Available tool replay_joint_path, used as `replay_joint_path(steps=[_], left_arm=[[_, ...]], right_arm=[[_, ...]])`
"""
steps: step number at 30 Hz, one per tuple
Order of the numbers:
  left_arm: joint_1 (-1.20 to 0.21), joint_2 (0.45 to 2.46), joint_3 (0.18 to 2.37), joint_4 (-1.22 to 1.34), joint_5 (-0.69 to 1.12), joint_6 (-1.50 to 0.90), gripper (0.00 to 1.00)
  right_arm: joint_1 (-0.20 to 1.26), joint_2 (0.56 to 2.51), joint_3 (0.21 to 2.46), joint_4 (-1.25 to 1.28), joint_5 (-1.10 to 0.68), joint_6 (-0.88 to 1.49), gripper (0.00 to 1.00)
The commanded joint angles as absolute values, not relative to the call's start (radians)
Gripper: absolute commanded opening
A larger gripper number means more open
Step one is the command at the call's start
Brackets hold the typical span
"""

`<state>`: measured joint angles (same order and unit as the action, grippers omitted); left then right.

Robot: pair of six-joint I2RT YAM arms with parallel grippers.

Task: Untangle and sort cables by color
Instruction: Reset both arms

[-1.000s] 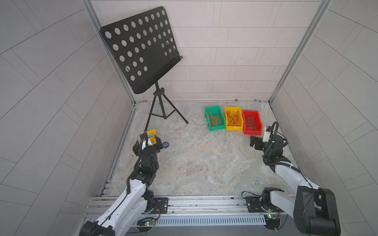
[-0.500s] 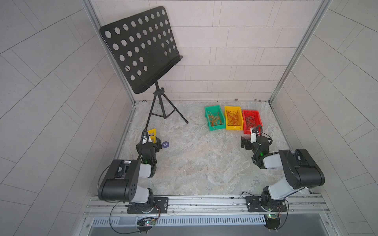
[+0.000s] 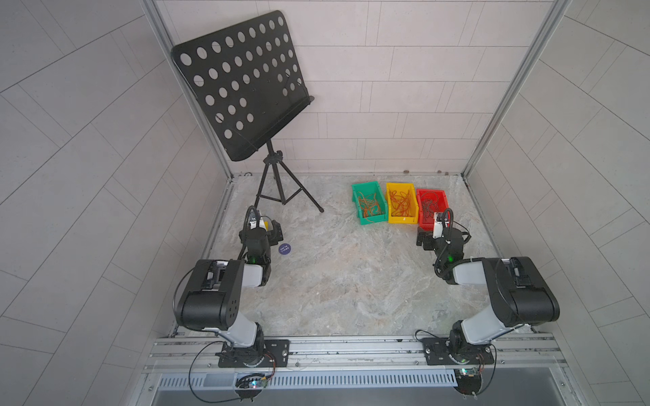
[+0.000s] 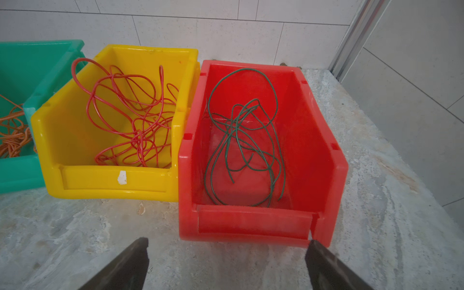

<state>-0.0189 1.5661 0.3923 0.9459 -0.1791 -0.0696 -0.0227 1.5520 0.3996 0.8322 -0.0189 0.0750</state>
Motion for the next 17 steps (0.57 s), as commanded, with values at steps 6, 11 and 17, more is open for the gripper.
replay_joint_path(steps=[6, 11, 17], left_arm=[[-0.024, 1.577, 0.403, 0.899, -0.089, 0.005, 1.00], [-0.023, 1.578, 0.399, 0.906, -0.086, 0.002, 1.00], [-0.023, 1.578, 0.402, 0.900, -0.092, -0.002, 1.00]], right_arm=[[-0.026, 1.536, 0.405, 0.819, -0.009, 0.067, 1.00], [-0.026, 1.536, 0.403, 0.823, -0.008, 0.067, 1.00], [-0.028, 1.534, 0.398, 0.833, 0.015, 0.084, 1.00]])
